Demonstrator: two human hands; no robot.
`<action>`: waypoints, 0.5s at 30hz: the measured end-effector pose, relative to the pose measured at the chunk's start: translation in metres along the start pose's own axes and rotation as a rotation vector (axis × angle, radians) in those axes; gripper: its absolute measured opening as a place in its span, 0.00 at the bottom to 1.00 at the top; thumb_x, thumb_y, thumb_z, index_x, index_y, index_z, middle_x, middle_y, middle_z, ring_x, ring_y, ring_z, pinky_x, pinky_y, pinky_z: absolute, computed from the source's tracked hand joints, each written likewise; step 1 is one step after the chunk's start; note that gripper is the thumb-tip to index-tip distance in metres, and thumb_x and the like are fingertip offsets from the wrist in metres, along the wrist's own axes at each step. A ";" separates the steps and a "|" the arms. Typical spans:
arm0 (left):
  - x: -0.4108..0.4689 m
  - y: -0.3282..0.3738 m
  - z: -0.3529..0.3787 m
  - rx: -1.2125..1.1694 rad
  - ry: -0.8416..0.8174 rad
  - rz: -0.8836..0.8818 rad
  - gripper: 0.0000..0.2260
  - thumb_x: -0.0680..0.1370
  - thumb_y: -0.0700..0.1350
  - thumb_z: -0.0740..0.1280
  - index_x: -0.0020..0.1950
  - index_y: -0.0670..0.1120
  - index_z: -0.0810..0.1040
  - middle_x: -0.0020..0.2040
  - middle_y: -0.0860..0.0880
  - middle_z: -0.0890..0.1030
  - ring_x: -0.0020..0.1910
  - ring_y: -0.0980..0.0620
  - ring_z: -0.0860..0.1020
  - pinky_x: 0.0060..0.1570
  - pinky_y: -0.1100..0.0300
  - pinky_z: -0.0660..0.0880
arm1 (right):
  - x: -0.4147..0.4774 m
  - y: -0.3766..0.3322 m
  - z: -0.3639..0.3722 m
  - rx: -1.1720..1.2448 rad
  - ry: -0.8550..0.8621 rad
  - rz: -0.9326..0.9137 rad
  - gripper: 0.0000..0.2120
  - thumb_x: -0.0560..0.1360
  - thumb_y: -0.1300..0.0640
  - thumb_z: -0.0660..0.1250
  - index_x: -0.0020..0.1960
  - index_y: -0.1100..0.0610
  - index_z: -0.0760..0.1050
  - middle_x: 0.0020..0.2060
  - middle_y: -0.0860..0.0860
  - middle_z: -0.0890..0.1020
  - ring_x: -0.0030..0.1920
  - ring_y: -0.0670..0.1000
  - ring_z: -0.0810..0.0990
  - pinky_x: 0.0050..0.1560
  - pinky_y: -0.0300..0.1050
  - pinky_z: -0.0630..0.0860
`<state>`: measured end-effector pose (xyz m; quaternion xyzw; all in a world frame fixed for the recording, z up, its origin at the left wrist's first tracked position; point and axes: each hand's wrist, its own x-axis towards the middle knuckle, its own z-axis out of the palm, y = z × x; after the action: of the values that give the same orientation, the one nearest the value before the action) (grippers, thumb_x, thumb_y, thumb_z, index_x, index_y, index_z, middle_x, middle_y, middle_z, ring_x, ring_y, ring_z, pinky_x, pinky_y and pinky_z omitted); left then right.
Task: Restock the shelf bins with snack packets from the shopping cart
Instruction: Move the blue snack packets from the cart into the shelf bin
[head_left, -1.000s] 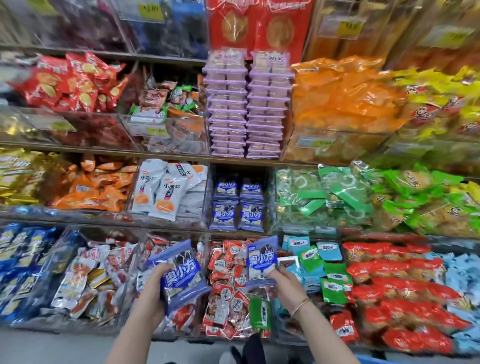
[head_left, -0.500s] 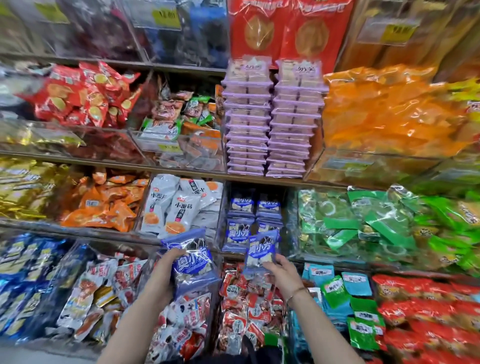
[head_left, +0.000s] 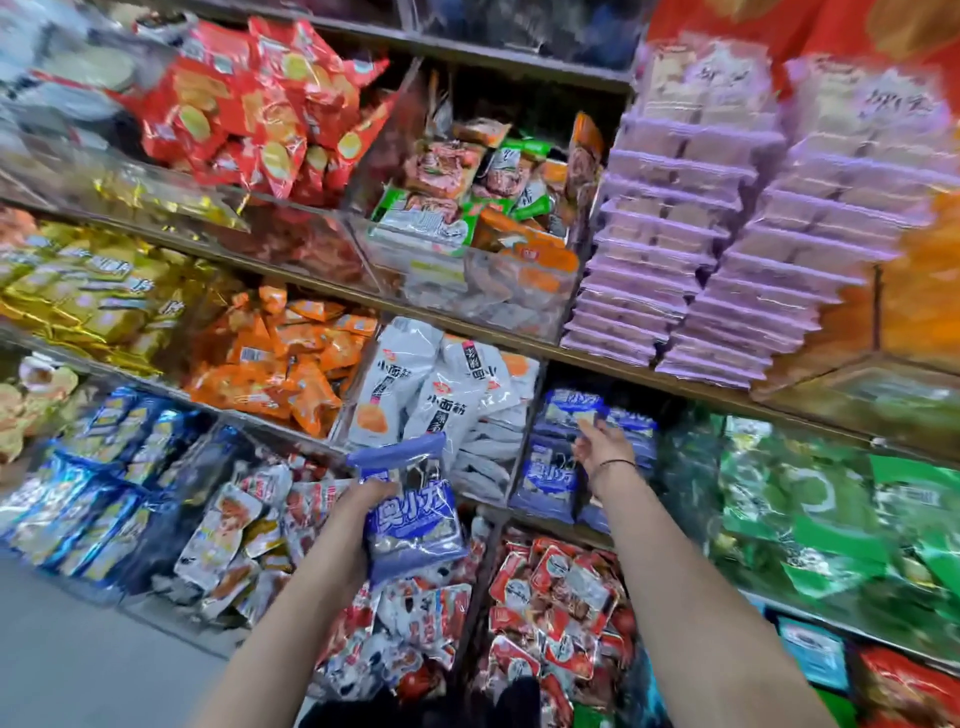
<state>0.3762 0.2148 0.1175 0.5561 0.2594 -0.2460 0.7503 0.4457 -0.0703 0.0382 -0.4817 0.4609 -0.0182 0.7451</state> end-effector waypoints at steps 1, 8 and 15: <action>0.000 0.000 -0.001 -0.009 -0.006 -0.009 0.02 0.78 0.41 0.62 0.48 0.44 0.74 0.42 0.39 0.83 0.38 0.41 0.83 0.52 0.37 0.77 | 0.005 0.003 0.000 -0.017 0.058 0.013 0.12 0.76 0.66 0.65 0.39 0.55 0.66 0.32 0.53 0.70 0.23 0.45 0.71 0.21 0.33 0.69; 0.000 0.001 -0.001 -0.011 -0.014 -0.026 0.03 0.78 0.41 0.62 0.49 0.44 0.75 0.45 0.39 0.83 0.40 0.41 0.83 0.53 0.40 0.77 | 0.021 0.014 -0.006 -0.084 0.073 0.069 0.08 0.77 0.61 0.63 0.40 0.55 0.71 0.36 0.46 0.75 0.27 0.39 0.77 0.26 0.28 0.73; 0.000 -0.006 -0.004 -0.017 -0.042 0.016 0.02 0.77 0.41 0.62 0.48 0.45 0.74 0.35 0.44 0.83 0.33 0.46 0.83 0.31 0.55 0.80 | 0.021 0.013 0.000 -0.322 0.072 0.001 0.20 0.77 0.62 0.61 0.68 0.63 0.67 0.42 0.51 0.75 0.39 0.48 0.75 0.45 0.41 0.77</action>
<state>0.3718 0.2172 0.1129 0.5466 0.2410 -0.2494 0.7622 0.4523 -0.0731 0.0141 -0.5937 0.4846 0.0388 0.6412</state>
